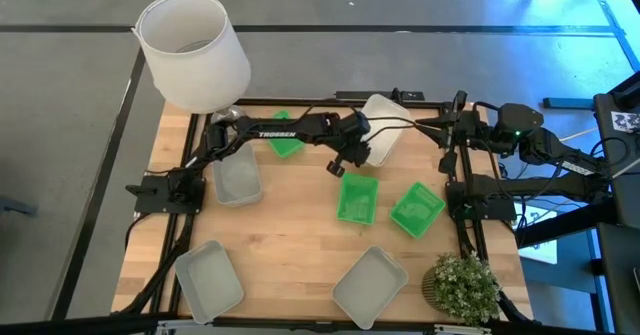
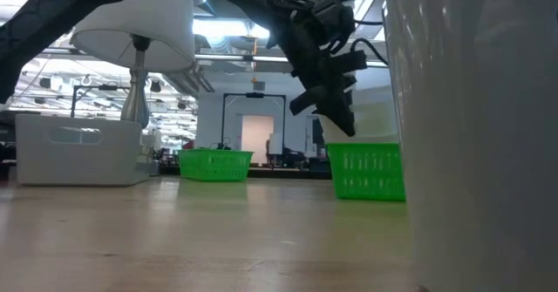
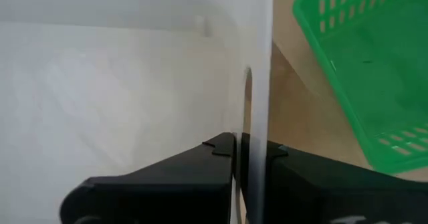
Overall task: Stack baskets by color
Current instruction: Stack the bottom white bin on top of the top white bin
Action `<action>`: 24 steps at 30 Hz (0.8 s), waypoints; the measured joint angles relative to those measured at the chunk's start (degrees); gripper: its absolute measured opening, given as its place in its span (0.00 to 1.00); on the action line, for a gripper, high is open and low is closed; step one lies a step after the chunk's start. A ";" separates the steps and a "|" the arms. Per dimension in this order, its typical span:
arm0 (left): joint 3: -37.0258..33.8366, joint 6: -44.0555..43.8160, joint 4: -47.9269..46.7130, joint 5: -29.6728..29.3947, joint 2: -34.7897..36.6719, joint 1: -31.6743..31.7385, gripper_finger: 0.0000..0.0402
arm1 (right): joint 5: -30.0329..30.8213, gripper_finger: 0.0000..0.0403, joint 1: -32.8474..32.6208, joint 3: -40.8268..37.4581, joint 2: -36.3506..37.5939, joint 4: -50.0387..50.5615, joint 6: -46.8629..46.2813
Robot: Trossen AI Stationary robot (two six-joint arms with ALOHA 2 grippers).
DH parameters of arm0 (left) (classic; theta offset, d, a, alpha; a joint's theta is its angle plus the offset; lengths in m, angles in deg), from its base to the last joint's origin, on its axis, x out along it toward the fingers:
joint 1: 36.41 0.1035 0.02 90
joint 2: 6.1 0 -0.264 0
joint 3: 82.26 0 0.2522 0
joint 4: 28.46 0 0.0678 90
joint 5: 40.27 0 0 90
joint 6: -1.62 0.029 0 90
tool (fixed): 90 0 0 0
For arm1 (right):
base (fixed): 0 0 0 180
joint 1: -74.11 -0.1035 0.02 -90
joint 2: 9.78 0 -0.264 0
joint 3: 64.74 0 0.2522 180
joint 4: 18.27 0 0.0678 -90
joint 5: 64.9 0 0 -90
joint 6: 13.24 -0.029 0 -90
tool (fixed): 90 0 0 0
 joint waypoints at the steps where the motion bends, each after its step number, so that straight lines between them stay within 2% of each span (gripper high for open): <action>1: 0.18 -0.04 -0.32 0.02 0.02 0.13 0.00 | 0.02 0.12 0.00 0.00 0.00 -0.16 -0.29; 5: 3.94 -1.19 -6.29 3.46 -0.07 0.88 0.00 | 0.01 0.12 0.01 0.00 -0.02 -0.34 -2.70; 11: 9.21 -7.55 -9.13 11.13 -0.09 2.58 0.00 | 0.00 0.12 0.00 0.00 -0.02 -0.30 -2.86; 24: 10.14 -10.94 -11.39 9.40 0.00 3.03 0.00 | 0.00 0.12 0.01 0.00 -0.02 -0.28 -2.79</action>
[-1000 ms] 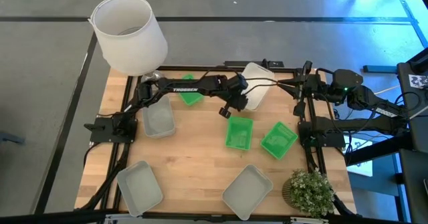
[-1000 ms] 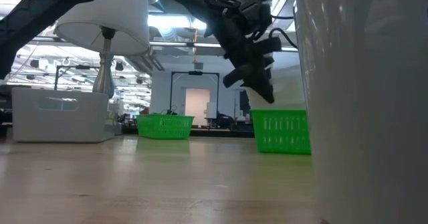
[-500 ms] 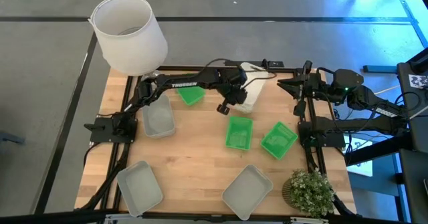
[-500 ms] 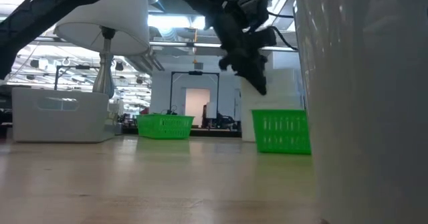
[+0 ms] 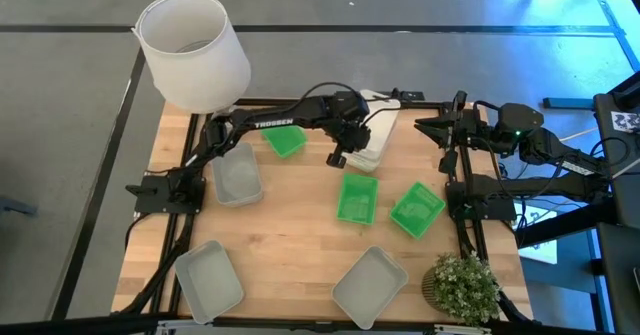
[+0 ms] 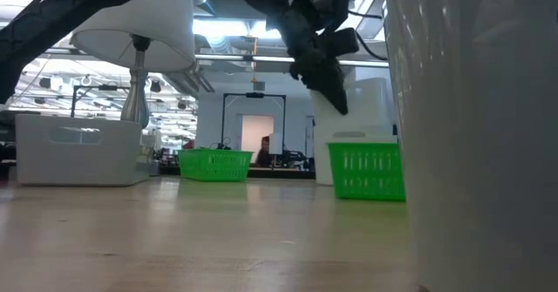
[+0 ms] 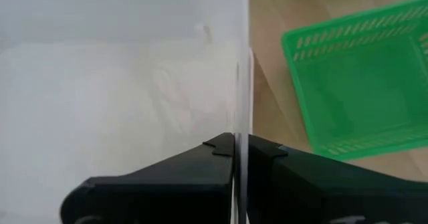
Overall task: Stack baskets by color
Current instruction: Stack the bottom white bin on top of the top white bin
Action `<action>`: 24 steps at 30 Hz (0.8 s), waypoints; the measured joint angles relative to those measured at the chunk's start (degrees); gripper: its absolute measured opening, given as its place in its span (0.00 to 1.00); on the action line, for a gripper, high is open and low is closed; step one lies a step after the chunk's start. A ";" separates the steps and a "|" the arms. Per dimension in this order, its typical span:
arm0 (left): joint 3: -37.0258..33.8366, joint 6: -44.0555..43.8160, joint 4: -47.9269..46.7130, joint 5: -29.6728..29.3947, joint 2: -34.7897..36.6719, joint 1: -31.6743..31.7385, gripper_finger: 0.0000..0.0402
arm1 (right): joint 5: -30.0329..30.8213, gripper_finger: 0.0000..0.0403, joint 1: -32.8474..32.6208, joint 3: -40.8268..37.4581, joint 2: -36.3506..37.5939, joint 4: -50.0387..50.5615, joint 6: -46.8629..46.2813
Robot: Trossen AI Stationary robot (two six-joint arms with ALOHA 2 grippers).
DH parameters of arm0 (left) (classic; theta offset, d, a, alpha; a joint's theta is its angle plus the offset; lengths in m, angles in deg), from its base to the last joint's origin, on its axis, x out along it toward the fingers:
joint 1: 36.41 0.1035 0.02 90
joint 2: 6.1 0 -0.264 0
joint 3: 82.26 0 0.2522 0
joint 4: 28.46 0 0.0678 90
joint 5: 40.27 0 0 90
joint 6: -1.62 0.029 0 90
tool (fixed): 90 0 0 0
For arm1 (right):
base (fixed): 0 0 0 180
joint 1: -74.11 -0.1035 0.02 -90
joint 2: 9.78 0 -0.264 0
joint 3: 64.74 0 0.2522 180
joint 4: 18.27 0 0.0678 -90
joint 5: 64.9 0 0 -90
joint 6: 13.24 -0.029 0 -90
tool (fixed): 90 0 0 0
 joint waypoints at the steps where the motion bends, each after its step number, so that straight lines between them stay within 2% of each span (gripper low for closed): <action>1: 0.00 -0.05 -0.10 -0.08 0.00 -0.16 0.00 | 0.00 0.12 0.01 0.00 0.00 0.00 0.00; 6: 0.00 -0.01 -0.03 -1.51 0.02 -0.51 0.01 | 0.00 0.12 -0.01 -0.01 0.00 -0.33 0.02; 12: 0.00 1.58 -0.60 -5.79 0.02 -1.11 0.08 | 0.00 0.12 -0.01 -0.02 0.01 -1.64 0.02; 20: 0.00 -1.12 -1.58 -6.41 0.09 -2.08 0.01 | -0.01 0.12 -0.01 -0.02 0.00 -1.68 -1.39; 24: 0.00 -4.62 -1.01 -7.09 0.11 -2.28 0.04 | -0.01 0.12 -0.01 -0.02 0.00 -1.68 -1.62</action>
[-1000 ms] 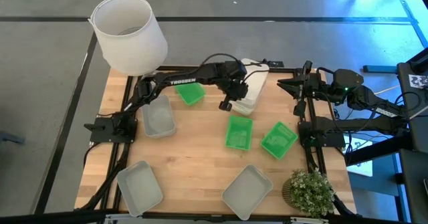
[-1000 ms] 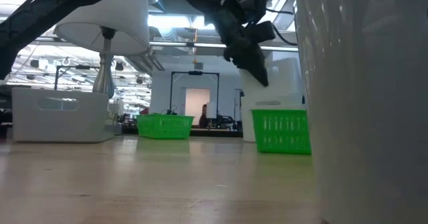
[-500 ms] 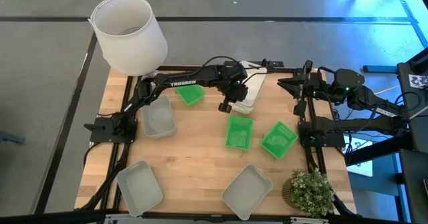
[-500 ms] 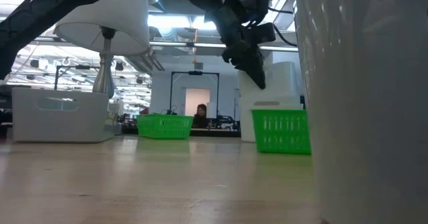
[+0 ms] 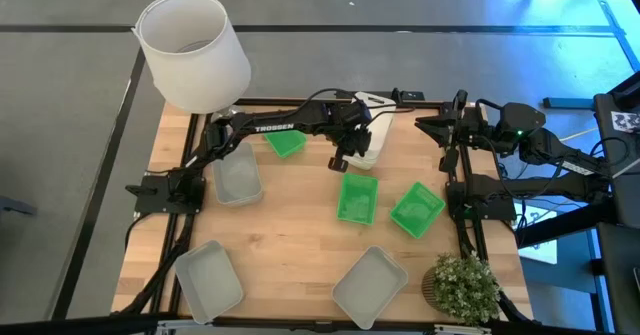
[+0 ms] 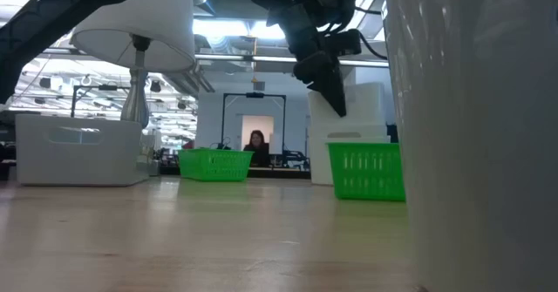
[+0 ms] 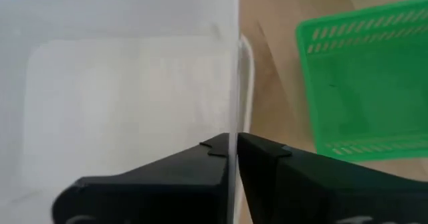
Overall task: Stack baskets by color
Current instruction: Stack the bottom white bin on top of the top white bin
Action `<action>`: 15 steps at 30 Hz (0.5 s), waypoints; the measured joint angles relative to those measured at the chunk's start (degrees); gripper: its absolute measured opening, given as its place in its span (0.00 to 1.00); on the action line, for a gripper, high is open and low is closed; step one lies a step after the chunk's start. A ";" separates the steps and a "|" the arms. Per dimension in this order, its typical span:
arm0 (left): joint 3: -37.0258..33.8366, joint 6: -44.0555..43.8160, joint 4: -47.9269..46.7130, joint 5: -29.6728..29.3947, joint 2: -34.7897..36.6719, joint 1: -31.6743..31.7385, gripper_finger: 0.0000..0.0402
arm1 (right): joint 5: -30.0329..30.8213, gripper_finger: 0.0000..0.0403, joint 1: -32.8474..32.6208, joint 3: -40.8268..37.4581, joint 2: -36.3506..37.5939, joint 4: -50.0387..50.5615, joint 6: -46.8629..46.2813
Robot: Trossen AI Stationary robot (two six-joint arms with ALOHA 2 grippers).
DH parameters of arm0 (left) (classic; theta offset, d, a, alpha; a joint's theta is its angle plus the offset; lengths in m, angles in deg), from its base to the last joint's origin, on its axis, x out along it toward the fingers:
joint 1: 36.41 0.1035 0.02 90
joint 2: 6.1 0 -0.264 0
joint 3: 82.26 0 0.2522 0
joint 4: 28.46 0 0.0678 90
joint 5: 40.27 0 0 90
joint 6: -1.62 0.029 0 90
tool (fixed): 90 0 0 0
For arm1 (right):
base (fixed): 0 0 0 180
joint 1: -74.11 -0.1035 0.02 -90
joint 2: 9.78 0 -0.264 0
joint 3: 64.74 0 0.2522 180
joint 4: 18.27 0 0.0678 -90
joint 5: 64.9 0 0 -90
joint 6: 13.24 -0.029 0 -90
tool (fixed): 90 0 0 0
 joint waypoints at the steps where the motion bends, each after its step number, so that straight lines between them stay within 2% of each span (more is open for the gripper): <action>1: 0.00 0.20 -0.01 -0.87 0.00 -0.10 0.05 | -0.01 0.12 0.00 0.00 0.00 0.00 -0.02; 6: 0.00 2.43 -0.13 -7.26 0.00 -1.01 0.09 | -0.01 0.12 0.01 0.00 0.00 0.00 -0.03; 15: 0.00 1.02 -0.47 -5.31 0.02 -1.80 0.09 | 0.01 0.12 0.00 0.00 0.00 0.00 0.13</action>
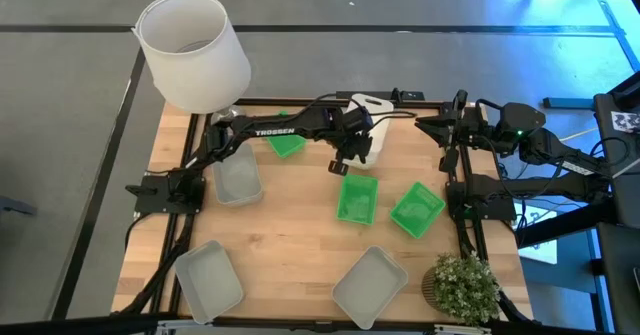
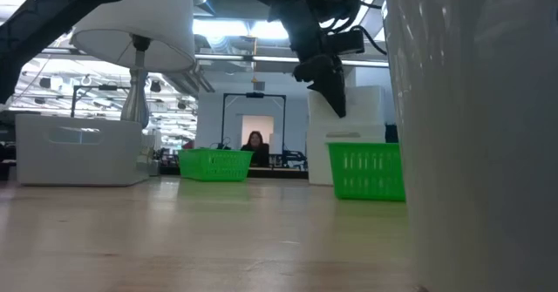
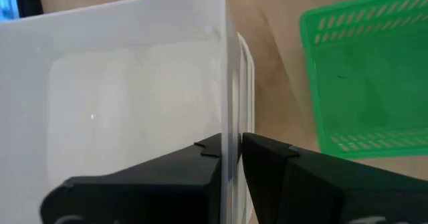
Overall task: Stack baskets by color
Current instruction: Stack the bottom white bin on top of the top white bin
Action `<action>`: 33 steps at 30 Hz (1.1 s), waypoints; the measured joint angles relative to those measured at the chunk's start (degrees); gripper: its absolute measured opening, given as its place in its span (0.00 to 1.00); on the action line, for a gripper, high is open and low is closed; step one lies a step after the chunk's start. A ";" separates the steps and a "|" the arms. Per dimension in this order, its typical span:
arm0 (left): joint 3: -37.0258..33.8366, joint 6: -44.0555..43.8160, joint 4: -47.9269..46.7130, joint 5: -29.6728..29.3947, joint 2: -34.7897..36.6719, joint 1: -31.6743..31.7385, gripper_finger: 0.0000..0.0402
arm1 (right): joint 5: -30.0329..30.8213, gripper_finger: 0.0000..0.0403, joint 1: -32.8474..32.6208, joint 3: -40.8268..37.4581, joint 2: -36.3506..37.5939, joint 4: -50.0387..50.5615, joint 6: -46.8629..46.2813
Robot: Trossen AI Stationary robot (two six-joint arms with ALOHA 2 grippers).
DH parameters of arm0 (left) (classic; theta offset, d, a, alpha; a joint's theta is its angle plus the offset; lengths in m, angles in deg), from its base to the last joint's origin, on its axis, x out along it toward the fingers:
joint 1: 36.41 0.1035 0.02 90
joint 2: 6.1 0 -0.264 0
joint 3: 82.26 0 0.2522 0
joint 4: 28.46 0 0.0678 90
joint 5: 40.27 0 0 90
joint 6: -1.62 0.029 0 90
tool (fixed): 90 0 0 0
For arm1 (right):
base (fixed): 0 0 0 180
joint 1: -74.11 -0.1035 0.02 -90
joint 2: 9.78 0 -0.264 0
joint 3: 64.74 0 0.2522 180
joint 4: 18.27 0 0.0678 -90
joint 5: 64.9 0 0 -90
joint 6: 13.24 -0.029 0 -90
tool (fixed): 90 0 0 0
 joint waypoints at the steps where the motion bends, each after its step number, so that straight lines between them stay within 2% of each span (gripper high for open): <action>1: 0.00 -0.47 -0.11 -0.02 0.02 0.03 0.09 | -0.02 0.12 0.02 0.00 0.00 0.00 0.01; 9: 0.00 -3.32 -0.14 0.35 0.04 0.08 0.08 | -0.01 0.12 0.00 0.00 0.00 0.00 0.02; 18: 0.02 -7.37 0.00 6.03 0.08 0.14 0.09 | -0.02 0.12 0.01 0.00 -0.02 0.02 0.03; 29: 0.07 -8.37 -0.48 3.64 0.09 0.05 0.11 | -0.01 0.12 0.02 0.00 -0.02 0.02 0.04; 33: 0.82 -8.38 -1.14 8.89 0.09 0.01 0.11 | -0.02 0.12 0.01 0.00 -0.02 0.02 0.07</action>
